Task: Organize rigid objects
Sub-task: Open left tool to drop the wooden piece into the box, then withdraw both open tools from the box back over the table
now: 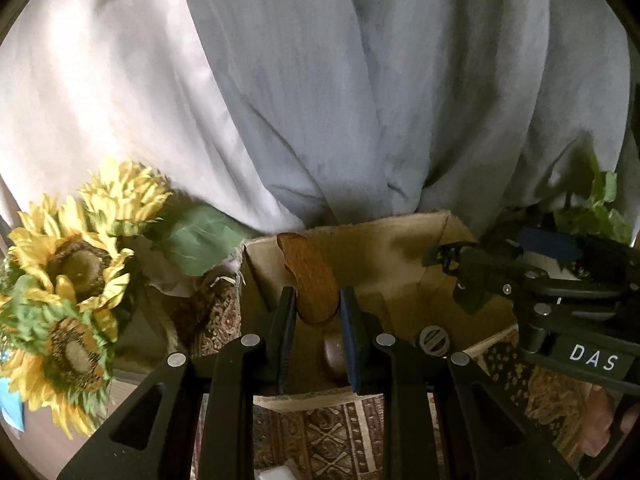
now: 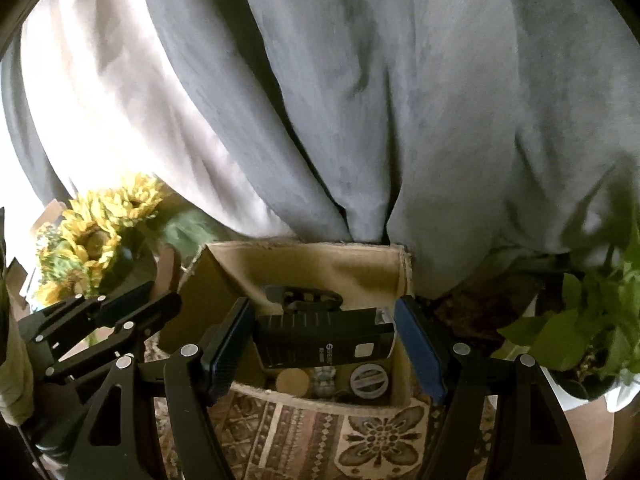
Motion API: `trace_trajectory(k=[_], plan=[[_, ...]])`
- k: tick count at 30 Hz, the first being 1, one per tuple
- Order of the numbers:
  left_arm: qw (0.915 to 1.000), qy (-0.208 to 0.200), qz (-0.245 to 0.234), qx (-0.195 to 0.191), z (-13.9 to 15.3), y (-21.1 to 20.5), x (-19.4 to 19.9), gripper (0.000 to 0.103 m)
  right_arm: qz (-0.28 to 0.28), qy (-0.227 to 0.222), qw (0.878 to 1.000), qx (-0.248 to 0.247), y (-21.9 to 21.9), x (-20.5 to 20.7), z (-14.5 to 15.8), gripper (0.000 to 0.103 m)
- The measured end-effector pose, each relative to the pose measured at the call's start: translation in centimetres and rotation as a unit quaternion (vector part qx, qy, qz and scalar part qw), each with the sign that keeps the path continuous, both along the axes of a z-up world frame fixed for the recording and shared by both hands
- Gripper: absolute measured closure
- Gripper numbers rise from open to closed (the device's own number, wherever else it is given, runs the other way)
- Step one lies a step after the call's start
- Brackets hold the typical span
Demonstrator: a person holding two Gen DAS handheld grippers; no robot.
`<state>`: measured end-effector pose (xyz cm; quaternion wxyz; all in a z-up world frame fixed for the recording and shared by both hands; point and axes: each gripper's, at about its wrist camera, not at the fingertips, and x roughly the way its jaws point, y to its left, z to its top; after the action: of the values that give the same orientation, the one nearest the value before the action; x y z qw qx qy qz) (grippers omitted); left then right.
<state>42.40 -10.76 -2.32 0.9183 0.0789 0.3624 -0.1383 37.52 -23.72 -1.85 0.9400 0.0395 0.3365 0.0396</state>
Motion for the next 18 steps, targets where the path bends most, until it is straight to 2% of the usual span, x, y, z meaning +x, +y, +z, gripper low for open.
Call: trace_trajectory(k=[11, 12, 13, 15, 18], plan=[[0.9971, 0.076, -0.007, 0.009, -3.3, -0.9, 3.0, 0.080, -0.005, 0.049, 0.999, -0.018, -0.4, 3.5, -2.4, 0.030], [0.9969, 0.077, -0.006, 0.009, -3.5, -0.9, 3.1, 0.077, -0.004, 0.054, 0.998, -0.020, -0.4, 3.7, -2.6, 0.030], [0.9967, 0.081, -0.003, 0.006, -3.6, -0.9, 3.1, 0.066, -0.003, 0.061, 0.998, -0.021, -0.4, 4.0, -2.9, 0.030], [0.9970, 0.078, 0.001, 0.001, -3.5, -0.8, 3.0, 0.055, -0.001, 0.065, 0.998, -0.016, -0.6, 4.0, -3.1, 0.029], [0.9977, 0.067, 0.011, -0.002, -3.1, -0.7, 2.2, 0.054, -0.005, 0.060, 0.998, -0.014, -0.7, 3.6, -2.9, 0.029]])
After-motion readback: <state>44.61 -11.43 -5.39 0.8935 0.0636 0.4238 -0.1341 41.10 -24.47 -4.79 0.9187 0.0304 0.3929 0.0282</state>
